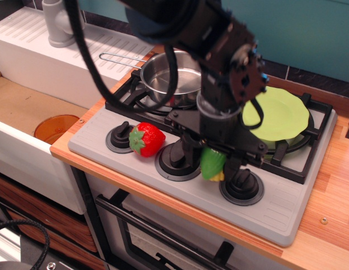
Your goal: Put corncob on plate and strawberry in pot or pan on stove
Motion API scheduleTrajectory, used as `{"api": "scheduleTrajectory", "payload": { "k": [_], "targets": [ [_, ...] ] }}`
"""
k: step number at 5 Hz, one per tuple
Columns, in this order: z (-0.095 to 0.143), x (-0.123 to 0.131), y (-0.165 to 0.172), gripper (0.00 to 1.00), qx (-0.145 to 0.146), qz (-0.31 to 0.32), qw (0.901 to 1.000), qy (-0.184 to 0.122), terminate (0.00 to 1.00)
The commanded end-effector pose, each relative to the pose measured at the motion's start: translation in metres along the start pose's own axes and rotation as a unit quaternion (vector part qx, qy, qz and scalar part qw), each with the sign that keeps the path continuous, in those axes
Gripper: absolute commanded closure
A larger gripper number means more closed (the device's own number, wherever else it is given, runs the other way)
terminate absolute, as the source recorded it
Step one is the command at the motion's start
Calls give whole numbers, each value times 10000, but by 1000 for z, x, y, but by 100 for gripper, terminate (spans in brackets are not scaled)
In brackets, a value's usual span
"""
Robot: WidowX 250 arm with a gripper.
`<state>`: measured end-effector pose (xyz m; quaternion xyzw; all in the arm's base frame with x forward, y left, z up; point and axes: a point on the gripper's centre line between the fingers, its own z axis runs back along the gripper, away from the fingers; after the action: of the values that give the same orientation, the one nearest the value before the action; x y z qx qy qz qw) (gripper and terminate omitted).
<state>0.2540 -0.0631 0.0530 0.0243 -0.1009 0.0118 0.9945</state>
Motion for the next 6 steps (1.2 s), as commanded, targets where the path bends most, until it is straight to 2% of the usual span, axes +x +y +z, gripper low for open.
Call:
{"api": "scheduleTrajectory", "payload": {
  "k": [1, 2, 3, 4, 5, 6],
  "targets": [
    [59, 18, 2, 100, 98, 81, 9999, 74, 0],
    [70, 33, -2, 100, 197, 198, 9995, 170, 0],
    [68, 64, -6, 100, 236, 285, 9991, 200, 0],
    [57, 93, -6, 100, 160, 292, 9993, 161, 0],
    [41, 107, -5, 100, 49, 254, 9996, 87, 0],
    [27, 107, -9, 100, -15, 276, 9996, 9, 0]
  ]
}}
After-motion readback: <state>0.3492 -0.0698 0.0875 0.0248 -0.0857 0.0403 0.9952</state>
